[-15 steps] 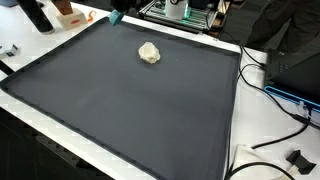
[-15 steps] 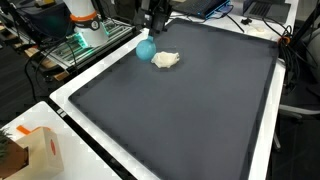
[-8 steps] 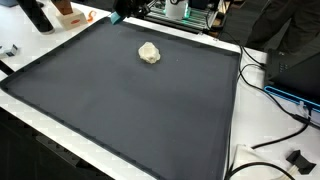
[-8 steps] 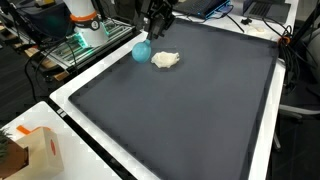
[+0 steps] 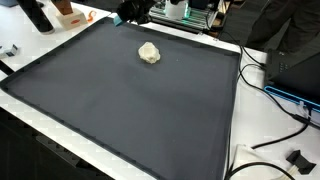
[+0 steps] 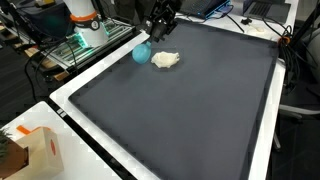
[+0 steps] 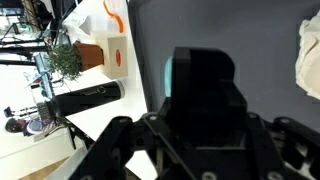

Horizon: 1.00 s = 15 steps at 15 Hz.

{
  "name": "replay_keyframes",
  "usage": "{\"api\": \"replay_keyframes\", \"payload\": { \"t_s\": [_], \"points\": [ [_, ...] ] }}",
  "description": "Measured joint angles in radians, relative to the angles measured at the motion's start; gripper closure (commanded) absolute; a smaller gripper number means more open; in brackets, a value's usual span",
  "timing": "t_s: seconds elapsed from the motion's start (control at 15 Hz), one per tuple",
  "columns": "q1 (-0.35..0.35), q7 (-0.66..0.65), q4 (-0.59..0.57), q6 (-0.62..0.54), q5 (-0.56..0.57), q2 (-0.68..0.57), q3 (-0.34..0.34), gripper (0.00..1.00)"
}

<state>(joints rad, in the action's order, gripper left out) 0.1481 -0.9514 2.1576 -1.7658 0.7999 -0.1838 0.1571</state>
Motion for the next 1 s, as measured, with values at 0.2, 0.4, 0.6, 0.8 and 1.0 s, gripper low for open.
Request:
{"api": "replay_keyframes", "payload": {
  "t_s": [0.2,0.4,0.6,0.8,1.0],
  "points": [
    [0.020,-0.021,-0.023,0.029,0.027,-0.039,-0.001,0.75],
    [0.040,-0.038,-0.046,0.059,0.060,-0.074,-0.001,0.75],
    [0.059,-0.051,-0.068,0.092,0.087,-0.107,-0.002,0.75],
    [0.077,-0.052,-0.090,0.111,0.102,-0.135,-0.001,0.75],
    [0.099,-0.052,-0.110,0.119,0.116,-0.155,-0.001,0.75]
  ]
}}
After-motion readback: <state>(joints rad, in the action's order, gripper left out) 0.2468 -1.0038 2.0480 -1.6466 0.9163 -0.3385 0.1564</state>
